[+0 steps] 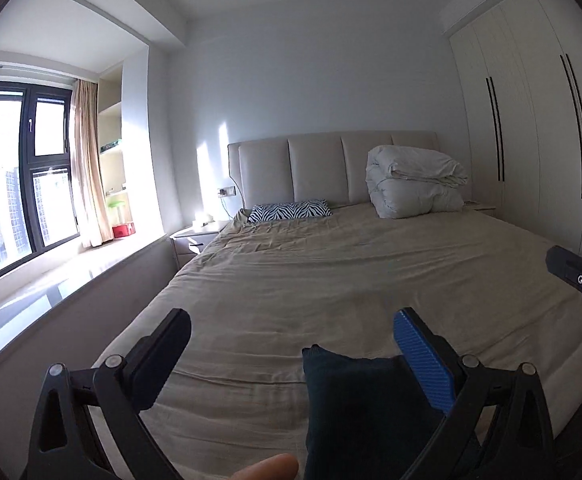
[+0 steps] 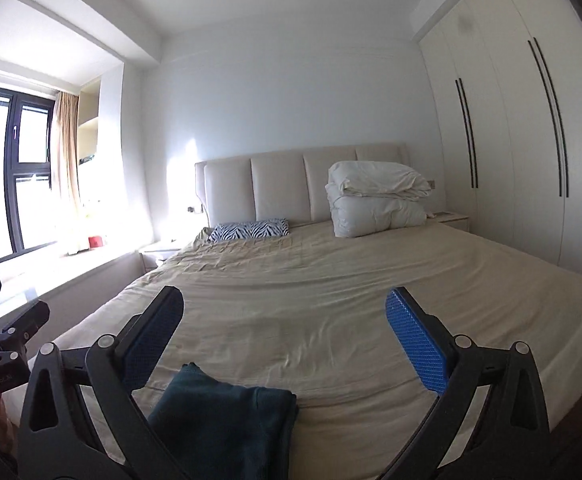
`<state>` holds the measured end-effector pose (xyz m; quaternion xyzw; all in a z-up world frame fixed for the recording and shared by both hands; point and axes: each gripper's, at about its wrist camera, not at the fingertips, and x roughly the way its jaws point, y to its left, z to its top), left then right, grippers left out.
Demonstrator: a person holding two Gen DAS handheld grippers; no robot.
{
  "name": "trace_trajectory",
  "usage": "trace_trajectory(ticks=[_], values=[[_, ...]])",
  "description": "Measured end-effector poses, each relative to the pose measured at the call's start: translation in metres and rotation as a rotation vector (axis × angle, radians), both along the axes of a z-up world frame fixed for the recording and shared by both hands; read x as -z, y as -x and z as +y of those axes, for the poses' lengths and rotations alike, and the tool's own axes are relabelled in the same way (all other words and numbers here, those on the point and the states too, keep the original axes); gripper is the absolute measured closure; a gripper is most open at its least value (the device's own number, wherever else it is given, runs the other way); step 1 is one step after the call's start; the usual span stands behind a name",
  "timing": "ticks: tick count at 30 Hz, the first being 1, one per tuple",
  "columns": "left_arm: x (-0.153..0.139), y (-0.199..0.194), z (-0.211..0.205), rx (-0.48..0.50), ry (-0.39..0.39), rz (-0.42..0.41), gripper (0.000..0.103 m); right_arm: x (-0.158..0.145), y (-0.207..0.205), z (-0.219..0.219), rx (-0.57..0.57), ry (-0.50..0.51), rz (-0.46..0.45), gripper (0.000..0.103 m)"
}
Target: Fold small clothes
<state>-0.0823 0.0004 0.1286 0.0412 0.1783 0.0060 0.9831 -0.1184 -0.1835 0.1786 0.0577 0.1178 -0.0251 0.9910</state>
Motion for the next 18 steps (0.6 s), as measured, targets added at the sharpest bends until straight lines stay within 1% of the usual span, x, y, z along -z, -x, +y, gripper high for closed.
trace_trajectory(ticks=[1, 3, 4, 6, 7, 9, 11, 18], values=[[0.012, -0.011, 0.000, 0.002, 0.017, 0.083, 0.000, 0.008, -0.008, 0.004, -0.026, 0.008, 0.078, 0.000], [0.043, -0.030, -0.002, -0.006, 0.032, 0.222, 0.000, 0.030, -0.017, 0.013, -0.013, 0.021, 0.203, 0.000], [0.054, -0.038, -0.001, -0.011, 0.040, 0.275, 0.000, 0.041, -0.023, 0.013, 0.006, 0.026, 0.250, 0.000], [0.077, -0.044, -0.001, -0.019, 0.058, 0.339, 0.000, 0.064, -0.032, 0.012, 0.039, 0.024, 0.339, 0.000], [0.085, -0.048, 0.001, -0.031, 0.061, 0.365, 0.000, 0.075, -0.037, 0.009, 0.049, 0.014, 0.378, 0.000], [0.102, -0.043, 0.004, -0.048, 0.062, 0.401, 0.000, 0.093, -0.045, 0.004, 0.070, -0.004, 0.437, 0.000], [0.109, -0.043, 0.008, -0.049, 0.076, 0.425, 0.000, 0.110, -0.043, 0.001, 0.088, -0.017, 0.483, 0.000], [0.129, -0.052, 0.007, -0.051, 0.080, 0.491, 0.000, 0.151, -0.058, -0.003, 0.099, -0.060, 0.582, 0.000]])
